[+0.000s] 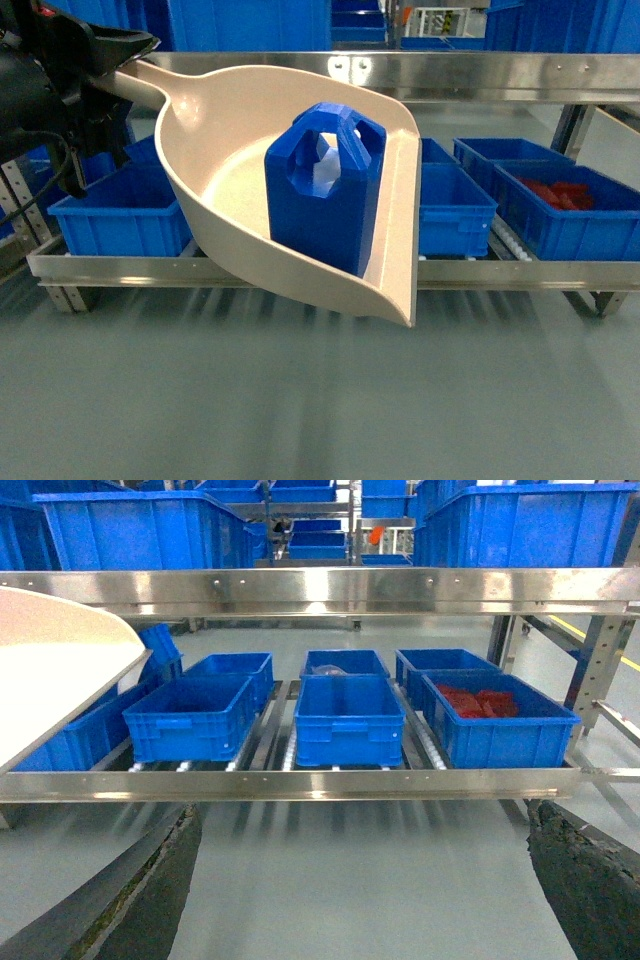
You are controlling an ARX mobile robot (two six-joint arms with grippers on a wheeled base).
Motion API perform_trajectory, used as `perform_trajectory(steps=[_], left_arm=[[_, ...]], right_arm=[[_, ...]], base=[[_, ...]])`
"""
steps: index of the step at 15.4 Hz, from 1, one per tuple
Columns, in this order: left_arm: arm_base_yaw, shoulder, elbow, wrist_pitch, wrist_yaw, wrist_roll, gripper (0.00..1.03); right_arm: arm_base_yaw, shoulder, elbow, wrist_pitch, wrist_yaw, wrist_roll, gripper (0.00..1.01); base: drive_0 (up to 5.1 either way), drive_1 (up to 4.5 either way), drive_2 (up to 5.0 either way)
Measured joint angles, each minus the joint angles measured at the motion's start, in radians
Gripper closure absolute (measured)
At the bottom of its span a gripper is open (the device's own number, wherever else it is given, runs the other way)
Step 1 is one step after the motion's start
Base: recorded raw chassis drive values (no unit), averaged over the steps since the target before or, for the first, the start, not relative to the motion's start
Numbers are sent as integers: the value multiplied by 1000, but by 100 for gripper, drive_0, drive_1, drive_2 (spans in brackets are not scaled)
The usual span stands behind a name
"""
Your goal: Place part in tray to right shelf
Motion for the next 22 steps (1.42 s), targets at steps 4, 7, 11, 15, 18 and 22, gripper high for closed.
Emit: perform_trajectory(steps=[4,7,11,15,18,22], left_arm=[[-5,0,0,0,2,0,90],[-5,0,0,3,2,-1,90],[-5,0,0,0,2,0,90],[-5,0,0,0,2,0,90],[-5,0,0,0,2,0,90],[-5,0,0,0,2,0,90]], right_arm=[[0,0,0,0,0,0,3],[0,0,0,3,0,0,3],[0,0,0,1,0,0,3],[0,0,0,0,0,0,3],[0,0,0,1,0,0,3],[0,0,0,1,0,0,3]], base=[[0,0,0],[0,0,0],[0,0,0],[0,0,0],[0,0,0],[0,0,0]])
